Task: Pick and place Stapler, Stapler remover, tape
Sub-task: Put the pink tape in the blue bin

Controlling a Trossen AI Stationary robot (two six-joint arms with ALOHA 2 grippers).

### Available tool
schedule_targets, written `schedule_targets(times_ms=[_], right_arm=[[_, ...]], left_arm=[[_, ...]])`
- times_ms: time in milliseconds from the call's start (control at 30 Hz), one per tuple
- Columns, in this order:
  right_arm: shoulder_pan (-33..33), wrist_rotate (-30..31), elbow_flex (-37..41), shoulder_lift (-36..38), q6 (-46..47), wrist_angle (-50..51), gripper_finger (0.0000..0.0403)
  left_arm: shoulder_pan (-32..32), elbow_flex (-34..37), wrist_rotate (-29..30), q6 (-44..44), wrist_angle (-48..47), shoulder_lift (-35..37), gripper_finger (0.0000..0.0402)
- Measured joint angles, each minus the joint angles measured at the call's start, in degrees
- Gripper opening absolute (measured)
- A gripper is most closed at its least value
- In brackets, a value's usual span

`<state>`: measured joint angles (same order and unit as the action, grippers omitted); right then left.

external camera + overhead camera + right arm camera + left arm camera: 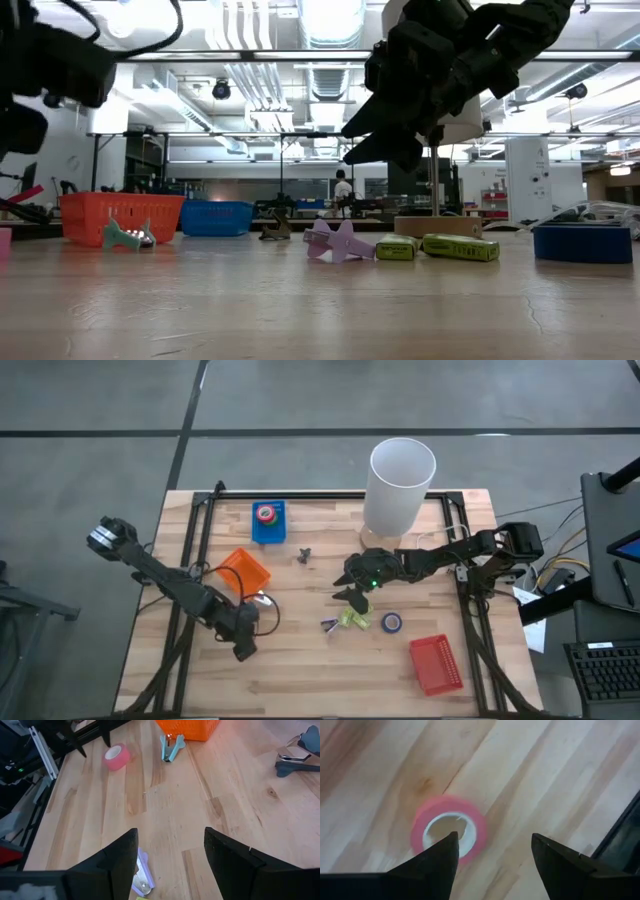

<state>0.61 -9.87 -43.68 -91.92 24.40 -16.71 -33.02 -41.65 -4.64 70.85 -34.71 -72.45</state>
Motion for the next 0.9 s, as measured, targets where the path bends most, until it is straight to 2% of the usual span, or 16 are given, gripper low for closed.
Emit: schedule_targets(times_ms=[200, 400, 500, 667, 900], right_arm=[[0.0, 0.0, 0.1, 0.0, 0.0, 0.0, 0.0219], [0.0, 0.7, 0.3, 0.0, 0.0, 0.0, 0.0219], [0.0, 1.1, 0.3, 0.0, 0.0, 0.0, 0.0219], [0.0, 1.0, 0.4, 0.0, 0.0, 0.0, 0.0219], [0.0, 0.9, 0.5, 0.0, 0.0, 0.4, 0.0219]], left_arm=[[-0.3, 0.9, -4.0, -3.0, 1.3, -7.1, 0.0249], [-0.3, -0.5, -4.5, -8.6, 2.4, -12.7, 0.0247], [-0.3, -1.7, -4.4, -11.7, 1.2, -13.9, 0.0233], [-0.4, -2.9, -3.0, -15.0, 2.7, -14.3, 0.0180], [-0.1, -2.8, 0.1, -19.1, 2.0, -13.9, 0.0075]])
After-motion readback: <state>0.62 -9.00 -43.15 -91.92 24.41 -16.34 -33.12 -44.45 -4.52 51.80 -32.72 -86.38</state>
